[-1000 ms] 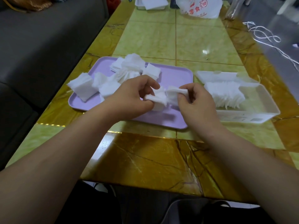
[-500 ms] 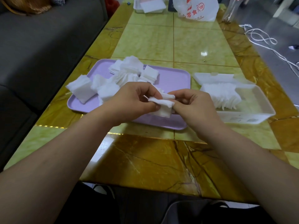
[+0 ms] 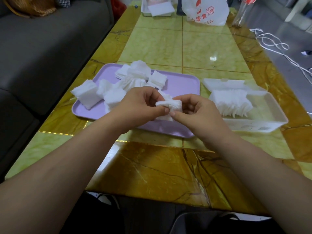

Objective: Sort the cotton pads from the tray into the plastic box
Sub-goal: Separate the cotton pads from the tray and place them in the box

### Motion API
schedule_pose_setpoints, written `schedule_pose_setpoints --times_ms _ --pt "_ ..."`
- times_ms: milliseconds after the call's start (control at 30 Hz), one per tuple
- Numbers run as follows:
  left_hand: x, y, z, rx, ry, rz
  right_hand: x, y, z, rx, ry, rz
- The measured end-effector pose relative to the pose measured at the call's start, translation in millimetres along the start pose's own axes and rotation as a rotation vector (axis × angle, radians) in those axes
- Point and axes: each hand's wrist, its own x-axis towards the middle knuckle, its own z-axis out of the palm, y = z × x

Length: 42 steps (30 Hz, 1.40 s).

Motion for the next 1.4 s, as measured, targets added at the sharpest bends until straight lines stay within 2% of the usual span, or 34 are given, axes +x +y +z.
schedule_pose_setpoints --times_ms 300,467,667,867,933,1033,1167,1333,1400 --pt "-3 0 1 0.189 -0.132 -0.032 -1 -1 2 -0.163 0.019 0.007" --pt "-2 1 5 0.304 -0.126 -0.006 -8 -1 13 -0.311 0.016 0.042" --pt "-1 3 15 0.388 -0.070 0.038 -13 3 27 -0.295 -0.030 0.089" --pt "-3 4 9 0.290 -0.124 0.053 -10 2 18 -0.422 0.019 -0.070" --pt "1 0 4 0.274 -0.045 0.034 -6 0 10 -0.412 0.089 -0.079" --pt "12 -9 0 0.426 0.139 0.063 -1 0 2 -0.423 0.213 -0.100" --pt "18 -17 10 0.592 0.094 0.082 0 6 2 -0.457 0.245 -0.116" --pt "18 -14 9 0.627 0.049 0.069 1 11 3 -0.496 0.193 -0.122" --pt "18 -13 7 0.629 0.089 0.096 2 11 2 -0.495 0.191 -0.118"
